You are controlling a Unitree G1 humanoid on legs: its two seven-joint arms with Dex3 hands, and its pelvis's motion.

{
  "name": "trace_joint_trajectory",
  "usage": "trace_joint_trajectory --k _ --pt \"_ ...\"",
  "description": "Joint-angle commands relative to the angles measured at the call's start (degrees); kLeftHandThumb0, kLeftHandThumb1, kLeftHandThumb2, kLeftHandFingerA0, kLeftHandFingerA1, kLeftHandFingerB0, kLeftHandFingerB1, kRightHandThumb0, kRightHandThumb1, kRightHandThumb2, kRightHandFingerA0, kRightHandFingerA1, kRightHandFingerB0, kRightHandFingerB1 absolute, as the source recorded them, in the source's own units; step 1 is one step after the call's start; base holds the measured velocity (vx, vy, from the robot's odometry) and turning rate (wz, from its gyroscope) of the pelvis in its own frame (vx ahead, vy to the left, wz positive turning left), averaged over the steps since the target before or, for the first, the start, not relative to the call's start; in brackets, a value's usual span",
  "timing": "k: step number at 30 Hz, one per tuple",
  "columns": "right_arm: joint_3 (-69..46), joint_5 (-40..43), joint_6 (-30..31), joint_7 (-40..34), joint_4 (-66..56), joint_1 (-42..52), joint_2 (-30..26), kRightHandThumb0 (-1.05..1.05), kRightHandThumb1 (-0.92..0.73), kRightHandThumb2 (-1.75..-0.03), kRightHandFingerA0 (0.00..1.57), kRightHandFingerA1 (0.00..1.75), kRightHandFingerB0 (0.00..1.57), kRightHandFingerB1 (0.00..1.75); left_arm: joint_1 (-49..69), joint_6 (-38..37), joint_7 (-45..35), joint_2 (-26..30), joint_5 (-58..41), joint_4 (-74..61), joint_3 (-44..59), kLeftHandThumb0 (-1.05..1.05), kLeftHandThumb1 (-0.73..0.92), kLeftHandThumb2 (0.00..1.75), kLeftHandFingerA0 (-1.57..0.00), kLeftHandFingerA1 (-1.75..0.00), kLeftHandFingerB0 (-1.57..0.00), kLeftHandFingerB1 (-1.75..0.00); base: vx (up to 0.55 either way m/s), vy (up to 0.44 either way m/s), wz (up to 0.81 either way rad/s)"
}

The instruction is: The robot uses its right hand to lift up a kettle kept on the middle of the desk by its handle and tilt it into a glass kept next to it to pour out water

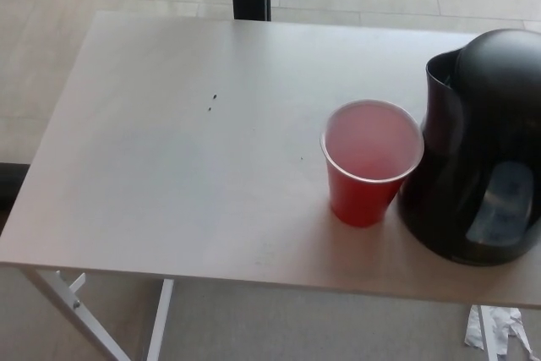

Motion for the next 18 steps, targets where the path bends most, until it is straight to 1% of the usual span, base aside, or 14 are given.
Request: trace_joint_trajectory --k 1,2,3,4,8,9,10,11,12,13,14,16,17,18 --pt "0.92 -2.99 1.44 -1.38 -0.20 0.42 -0.42 -0.67 -0.43 -0.78 0.28 0.51 0.08 0.36 -0.23 -0.91 0.70 0.33 0.28 -0.05 -0.68 -0.74 0.65 0.60 -0.67 -0.59 -0.53 -0.53 0.00 0.000 0.00" --pt "0.91 -3.05 1.46 -1.38 -0.22 0.41 -0.39 -0.67 -0.43 -0.78 0.28 0.51 0.08 0.36 -0.23 -0.92 0.71 0.34 0.24 -0.04 -0.73 -0.74 0.65 0.60 -0.67 -0.59 -0.53 -0.53 0.00 0.000 0.00" --pt "0.90 -3.43 0.77 -1.94 -0.11 0.23 0.07 -0.66 -0.44 -0.78 0.42 0.56 0.12 0.39 -0.15 -1.31 0.62 0.22 0.33 -0.03 -0.94 -0.76 0.66 0.60 -0.67 -0.60 -0.52 -0.54 0.00 0.000 0.00" --pt "0.75 -3.36 0.80 -2.19 -0.05 0.02 0.34 -0.56 -0.54 -0.57 0.58 0.57 0.23 0.30 -0.08 -1.70 0.42 0.12 0.16 -0.07 -0.86 -0.75 0.66 0.60 -0.67 -0.61 -0.55 -0.56 0.00 0.000 0.00" --pt "0.56 -4.31 0.28 -5.35 -0.08 -1.41 2.53 -0.41 -0.54 -0.56 0.81 0.67 0.38 0.37 -0.39 -0.95 0.30 0.06 -0.40 -0.03 -0.62 -0.74 0.66 0.60 -0.72 -0.63 -0.55 -0.55 0.00 0.000 0.00" --pt "0.47 -4.75 1.00 -6.74 -0.53 -1.77 3.18 -0.38 -0.52 -0.56 0.85 0.67 0.40 0.38 -0.51 -0.76 0.32 0.11 -0.31 0.05 -0.71 -0.74 0.66 0.61 -0.70 -0.63 -0.54 -0.55 0.00 0.000 0.00" --pt "0.44 -5.04 1.50 -7.66 -0.78 -2.05 3.65 -0.39 -0.53 -0.56 0.87 0.69 0.40 0.38 -0.43 -1.03 0.23 0.13 -0.16 0.06 -0.85 -0.73 0.50 0.94 -0.66 -0.70 -0.51 -0.64 0.00 0.000 0.00" --pt "0.76 -5.78 1.45 -8.11 -0.88 -2.15 3.70 -0.39 -0.53 -0.56 0.87 0.69 0.40 0.38 -0.45 -1.02 0.08 0.16 -0.23 0.08 -0.82 -0.73 0.50 0.94 -0.66 -0.70 -0.51 -0.64 0.00 0.000 0.00" --pt "0.98 -6.31 1.80 -8.69 -0.86 -2.37 3.78 -0.41 -0.53 -0.56 0.90 0.73 0.41 0.39 -0.56 -0.75 0.34 0.20 -0.08 0.07 -0.96 -0.74 0.66 0.62 -0.72 -0.64 -0.55 -0.56 0.00 0.000 0.00" --pt "1.36 -7.24 1.76 -9.34 -1.01 -2.37 3.78 -0.42 -0.53 -0.57 0.92 0.74 0.42 0.40 -0.42 -1.24 0.39 0.22 0.27 0.10 -1.28 -0.73 0.68 0.61 -0.70 -0.63 -0.55 -0.55 0.00 0.000 0.00" --pt "1.28 -7.31 1.77 -9.59 -1.20 -2.36 4.03 -0.45 -0.41 -0.76 0.95 0.91 0.35 0.51 -0.46 -1.25 0.67 0.23 0.49 0.22 -1.49 -0.74 0.68 0.60 -0.72 -0.63 -0.54 -0.55 0.00 0.000 0.00" --pt "0.93 -7.10 1.98 -9.75 -1.44 -2.43 4.53 -0.45 -0.41 -0.76 0.95 0.91 0.35 0.51 -0.65 -0.89 1.14 0.27 0.60 0.40 -1.71 -0.74 0.68 0.60 -0.72 -0.63 -0.54 -0.55 0.00 0.000 0.00" --pt "1.03 -7.54 2.39 -10.24 -1.49 -2.49 4.60 -0.36 -0.55 -0.56 0.97 0.95 0.40 0.40 -0.60 -1.00 1.10 0.24 0.41 0.40 -1.64 -0.72 0.68 0.60 -0.73 -0.63 -0.56 -0.55 0.00 0.000 0.00" --pt "0.77 -7.06 2.43 -10.08 -1.25 -2.79 5.00 -0.38 -0.45 -0.74 0.96 1.06 0.34 0.50 -0.46 -1.13 1.27 0.24 0.45 0.38 -1.74 -0.71 0.68 0.60 -0.75 -0.65 -0.57 -0.56 0.00 0.000 0.00"
